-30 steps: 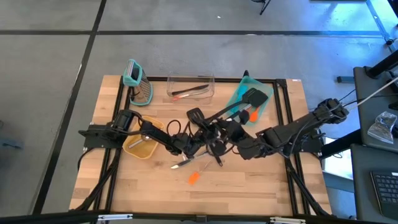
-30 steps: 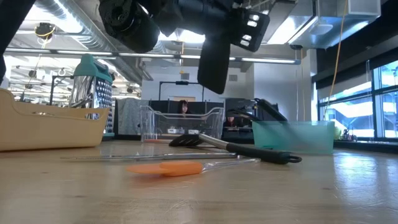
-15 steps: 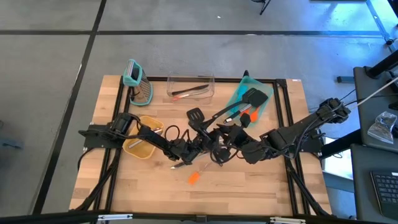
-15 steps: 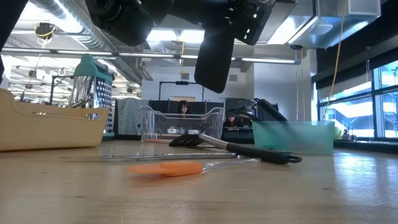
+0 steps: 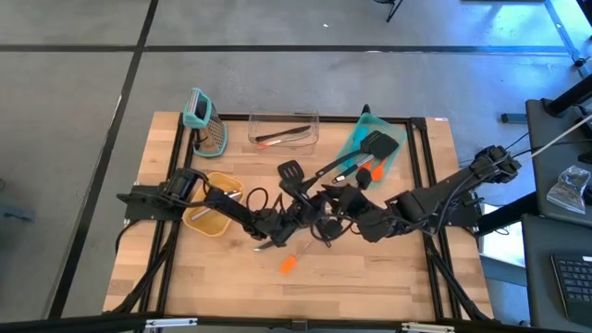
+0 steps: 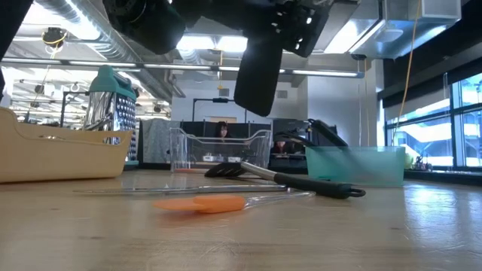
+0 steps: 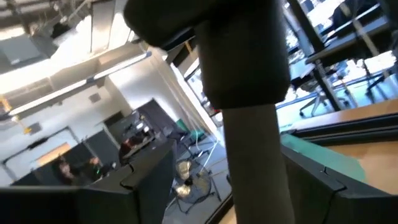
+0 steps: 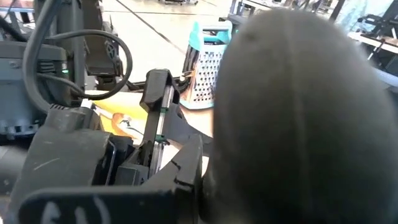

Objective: Pick & Place Kitchen Items
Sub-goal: Put the black spatula into the green bin

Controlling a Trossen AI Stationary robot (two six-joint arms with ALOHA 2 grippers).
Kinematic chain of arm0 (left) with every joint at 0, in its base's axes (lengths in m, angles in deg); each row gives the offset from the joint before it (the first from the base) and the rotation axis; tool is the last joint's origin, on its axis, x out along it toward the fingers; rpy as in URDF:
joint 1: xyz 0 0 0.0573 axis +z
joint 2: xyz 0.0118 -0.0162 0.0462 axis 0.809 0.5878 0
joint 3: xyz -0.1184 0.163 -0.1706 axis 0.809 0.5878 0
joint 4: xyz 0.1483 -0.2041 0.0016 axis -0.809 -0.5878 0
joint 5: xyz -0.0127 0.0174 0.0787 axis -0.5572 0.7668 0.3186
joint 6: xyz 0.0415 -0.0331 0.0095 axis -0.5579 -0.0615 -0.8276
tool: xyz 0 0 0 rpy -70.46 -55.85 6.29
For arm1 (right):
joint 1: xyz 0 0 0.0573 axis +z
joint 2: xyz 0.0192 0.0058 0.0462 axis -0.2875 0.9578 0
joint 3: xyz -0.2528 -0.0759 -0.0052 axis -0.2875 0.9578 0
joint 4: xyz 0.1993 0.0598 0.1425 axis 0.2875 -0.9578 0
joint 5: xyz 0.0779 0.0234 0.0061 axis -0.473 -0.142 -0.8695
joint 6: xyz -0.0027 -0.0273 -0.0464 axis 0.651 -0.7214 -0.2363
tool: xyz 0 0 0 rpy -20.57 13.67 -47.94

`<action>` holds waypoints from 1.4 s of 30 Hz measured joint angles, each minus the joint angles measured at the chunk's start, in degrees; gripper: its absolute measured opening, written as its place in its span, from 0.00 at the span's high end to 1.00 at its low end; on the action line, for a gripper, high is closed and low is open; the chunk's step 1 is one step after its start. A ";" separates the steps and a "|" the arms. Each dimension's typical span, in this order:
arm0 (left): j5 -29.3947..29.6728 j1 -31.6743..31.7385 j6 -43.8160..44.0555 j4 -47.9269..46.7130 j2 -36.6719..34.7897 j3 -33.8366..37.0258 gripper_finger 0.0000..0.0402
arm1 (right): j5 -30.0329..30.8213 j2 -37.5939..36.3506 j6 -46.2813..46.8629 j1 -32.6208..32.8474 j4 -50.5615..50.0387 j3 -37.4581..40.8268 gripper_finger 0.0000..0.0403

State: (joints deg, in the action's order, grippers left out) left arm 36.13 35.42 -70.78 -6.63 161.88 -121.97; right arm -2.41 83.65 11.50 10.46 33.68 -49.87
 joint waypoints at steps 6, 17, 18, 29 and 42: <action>8.32 0.58 3.51 -0.79 0.07 -1.64 0.40 | -1.25 0.11 1.68 -0.68 -0.78 -0.05 0.85; 3.27 -1.15 6.39 -8.75 0.46 -1.28 0.40 | -5.45 3.54 10.47 -2.68 -6.76 -0.35 0.85; 3.28 -1.15 6.26 -8.59 0.46 -1.28 0.40 | -5.32 3.99 10.45 -2.68 -6.72 -0.33 0.85; 4.99 -3.88 1.94 -5.81 -0.02 -1.91 0.40 | 1.39 5.46 20.95 -2.96 -23.71 0.22 0.85; 12.15 -10.57 -1.44 -5.91 -2.38 -1.83 0.40 | -2.41 2.15 11.27 -1.59 -28.52 -6.97 0.85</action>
State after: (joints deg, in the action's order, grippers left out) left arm 48.27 24.85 -72.21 -12.54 159.50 -123.81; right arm -4.81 85.80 22.76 8.87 5.17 -56.84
